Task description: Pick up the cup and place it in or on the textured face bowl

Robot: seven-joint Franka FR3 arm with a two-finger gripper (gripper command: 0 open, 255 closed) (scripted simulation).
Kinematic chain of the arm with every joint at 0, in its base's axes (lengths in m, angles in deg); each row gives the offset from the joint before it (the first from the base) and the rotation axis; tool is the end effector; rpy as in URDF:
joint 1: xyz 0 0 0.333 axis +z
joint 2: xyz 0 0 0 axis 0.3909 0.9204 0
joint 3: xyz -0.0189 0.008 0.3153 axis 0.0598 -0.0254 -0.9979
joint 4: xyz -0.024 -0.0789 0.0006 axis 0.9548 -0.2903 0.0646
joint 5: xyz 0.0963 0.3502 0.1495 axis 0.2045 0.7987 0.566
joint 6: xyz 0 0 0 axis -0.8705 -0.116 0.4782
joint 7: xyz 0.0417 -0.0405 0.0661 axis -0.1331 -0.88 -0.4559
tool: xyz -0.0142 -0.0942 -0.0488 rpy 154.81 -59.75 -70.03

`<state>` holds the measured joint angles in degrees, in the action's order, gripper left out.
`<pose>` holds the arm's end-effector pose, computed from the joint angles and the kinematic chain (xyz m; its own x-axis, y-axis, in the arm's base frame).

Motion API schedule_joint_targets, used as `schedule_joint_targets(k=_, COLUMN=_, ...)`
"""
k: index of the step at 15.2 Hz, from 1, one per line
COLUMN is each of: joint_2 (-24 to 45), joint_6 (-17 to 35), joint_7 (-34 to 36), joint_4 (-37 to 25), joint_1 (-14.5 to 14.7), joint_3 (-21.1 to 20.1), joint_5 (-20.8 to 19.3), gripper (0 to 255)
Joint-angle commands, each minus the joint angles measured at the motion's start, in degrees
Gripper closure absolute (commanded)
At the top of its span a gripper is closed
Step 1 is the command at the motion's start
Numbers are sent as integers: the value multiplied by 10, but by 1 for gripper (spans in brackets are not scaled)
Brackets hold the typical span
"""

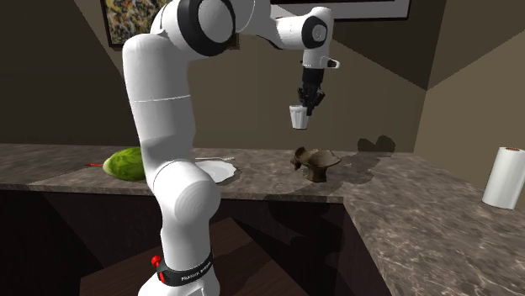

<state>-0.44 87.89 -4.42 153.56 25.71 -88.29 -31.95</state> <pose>0.5351 0.0813 0.6049 0.9906 -0.1370 0.0069 -0.1347 -0.9811 -0.1393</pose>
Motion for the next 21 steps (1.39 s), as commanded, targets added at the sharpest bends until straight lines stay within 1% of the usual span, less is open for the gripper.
schedule_joint_targets(k=1, joint_2=46, joint_6=-12, joint_7=-8, joint_4=-56, joint_1=-5, joint_3=5, joint_5=-3, gripper=255)
schedule_joint_targets(k=5, joint_2=143, joint_6=-54, joint_7=-23, joint_4=-194, joint_1=-15, joint_3=15, joint_5=-8, gripper=255)
schedule_joint_targets(k=6, joint_2=157, joint_6=-61, joint_7=-24, joint_4=-215, joint_1=-17, joint_3=16, joint_5=-8, gripper=255)
schedule_joint_targets(k=13, joint_2=143, joint_6=-2, joint_7=-32, joint_4=-140, joint_1=-16, joint_3=16, joint_5=-7, gripper=255)
schedule_joint_targets(k=21, joint_2=136, joint_6=61, joint_7=-39, joint_4=-70, joint_1=-16, joint_3=15, joint_5=-6, gripper=255)
